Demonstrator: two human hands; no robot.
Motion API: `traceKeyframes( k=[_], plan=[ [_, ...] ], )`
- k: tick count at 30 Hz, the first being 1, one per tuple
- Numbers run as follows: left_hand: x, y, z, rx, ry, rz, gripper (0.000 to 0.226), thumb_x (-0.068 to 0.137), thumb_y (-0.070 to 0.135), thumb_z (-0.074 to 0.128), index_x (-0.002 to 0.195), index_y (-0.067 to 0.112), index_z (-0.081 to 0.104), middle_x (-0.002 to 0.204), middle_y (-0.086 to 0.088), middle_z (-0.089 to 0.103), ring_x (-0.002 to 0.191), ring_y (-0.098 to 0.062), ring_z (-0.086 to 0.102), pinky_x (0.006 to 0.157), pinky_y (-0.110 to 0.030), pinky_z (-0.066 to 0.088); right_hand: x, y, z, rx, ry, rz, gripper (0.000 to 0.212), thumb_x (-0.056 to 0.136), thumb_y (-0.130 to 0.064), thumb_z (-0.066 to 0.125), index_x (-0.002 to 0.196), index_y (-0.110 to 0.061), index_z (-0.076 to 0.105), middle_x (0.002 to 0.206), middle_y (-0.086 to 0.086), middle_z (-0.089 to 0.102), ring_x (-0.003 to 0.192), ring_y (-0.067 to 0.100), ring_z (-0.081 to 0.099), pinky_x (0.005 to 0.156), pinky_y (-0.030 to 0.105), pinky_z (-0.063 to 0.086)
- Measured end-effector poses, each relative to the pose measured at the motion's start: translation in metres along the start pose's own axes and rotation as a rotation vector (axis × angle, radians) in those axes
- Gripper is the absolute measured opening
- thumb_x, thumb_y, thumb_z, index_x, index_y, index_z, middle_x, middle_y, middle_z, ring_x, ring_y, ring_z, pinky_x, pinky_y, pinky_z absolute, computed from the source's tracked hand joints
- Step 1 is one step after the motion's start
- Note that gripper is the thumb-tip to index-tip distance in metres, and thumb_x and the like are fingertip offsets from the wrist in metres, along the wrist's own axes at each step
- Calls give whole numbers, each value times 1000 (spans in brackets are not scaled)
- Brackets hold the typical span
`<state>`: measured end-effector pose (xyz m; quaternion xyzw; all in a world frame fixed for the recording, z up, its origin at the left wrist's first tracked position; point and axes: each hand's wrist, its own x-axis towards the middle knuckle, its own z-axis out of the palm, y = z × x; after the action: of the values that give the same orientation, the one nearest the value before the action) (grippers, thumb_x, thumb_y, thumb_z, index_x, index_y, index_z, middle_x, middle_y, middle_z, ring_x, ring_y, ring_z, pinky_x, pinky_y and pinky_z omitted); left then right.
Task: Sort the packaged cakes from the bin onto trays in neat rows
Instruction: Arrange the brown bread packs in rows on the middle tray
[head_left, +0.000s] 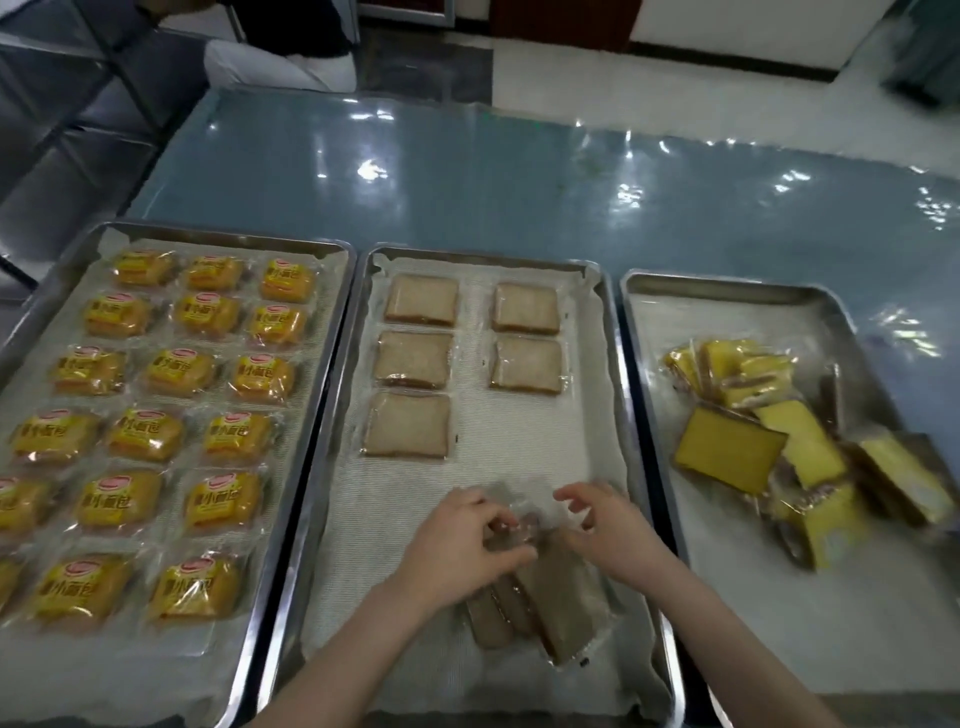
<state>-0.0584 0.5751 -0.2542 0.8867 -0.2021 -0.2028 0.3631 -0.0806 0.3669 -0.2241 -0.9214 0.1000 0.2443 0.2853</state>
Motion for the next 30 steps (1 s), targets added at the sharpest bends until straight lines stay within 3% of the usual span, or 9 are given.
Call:
traceKeyframes(
  k=[3, 6, 9, 13, 17, 21, 25, 28, 30],
  plan=[
    [0, 4, 7, 119, -51, 7, 45, 73, 60, 67, 110, 34, 65, 100, 15, 47, 99, -4, 41, 88, -23, 40, -13, 8, 13, 93, -95, 45, 59, 85, -24, 68, 139, -30, 44, 120, -4, 58, 98, 9, 56, 85, 19, 46],
    [1, 8, 6, 73, -47, 17, 22, 79, 45, 70, 99, 36, 66, 94, 18, 51, 96, -4, 45, 82, -22, 41, -21, 5, 17, 241, -73, 52, 60, 86, -22, 67, 140, -32, 42, 103, -8, 58, 93, 9, 58, 81, 17, 45],
    [5, 12, -2, -122, 18, -15, 13, 81, 25, 73, 89, 33, 66, 89, 19, 63, 88, 3, 57, 76, -12, 41, -21, 1, 14, 415, 83, 48, 62, 82, -19, 74, 136, -32, 47, 88, -4, 61, 81, 8, 62, 71, 16, 50],
    [14, 12, -19, -423, 126, -129, 22, 80, 10, 74, 90, 29, 68, 91, 14, 70, 85, 10, 60, 79, -10, 47, -22, -11, 1, 633, 131, -14, 70, 84, -17, 73, 140, -41, 41, 102, 0, 60, 80, 13, 64, 69, 21, 54],
    [25, 13, -28, -484, 244, -135, 28, 80, 13, 75, 102, 28, 66, 100, 13, 69, 95, 4, 62, 88, -19, 50, -14, -30, -8, 656, 15, -79, 46, 88, -4, 62, 121, -35, 58, 113, -3, 53, 84, 21, 65, 62, 30, 57],
    [27, 9, -37, -516, 417, -235, 31, 87, 30, 70, 116, 25, 61, 108, 14, 64, 101, -1, 59, 88, -21, 47, -1, -38, -10, 935, 220, 38, 27, 86, -1, 65, 105, -19, 61, 113, 5, 53, 90, 25, 65, 59, 35, 59],
    [19, 6, -34, -513, 462, -297, 17, 90, 27, 65, 105, 21, 62, 97, 8, 66, 92, -7, 62, 79, -17, 48, 14, -37, -1, 1245, 325, 160, 31, 80, 0, 73, 103, -10, 56, 112, 13, 58, 96, 30, 67, 69, 36, 60],
    [23, 6, -23, -547, 383, -321, 23, 87, 18, 69, 109, 22, 63, 98, 11, 67, 90, 2, 61, 73, -11, 47, 23, -35, 14, 1202, 346, 241, 29, 80, -2, 73, 101, -11, 55, 110, 12, 61, 98, 27, 66, 78, 41, 59],
    [30, 5, -19, -543, 391, -314, 30, 86, 12, 69, 114, 21, 64, 100, 11, 68, 90, 8, 60, 73, -6, 47, 27, -29, 21, 998, 410, 255, 33, 80, -8, 74, 107, -16, 56, 103, 4, 64, 94, 19, 66, 84, 38, 57]
  ],
)
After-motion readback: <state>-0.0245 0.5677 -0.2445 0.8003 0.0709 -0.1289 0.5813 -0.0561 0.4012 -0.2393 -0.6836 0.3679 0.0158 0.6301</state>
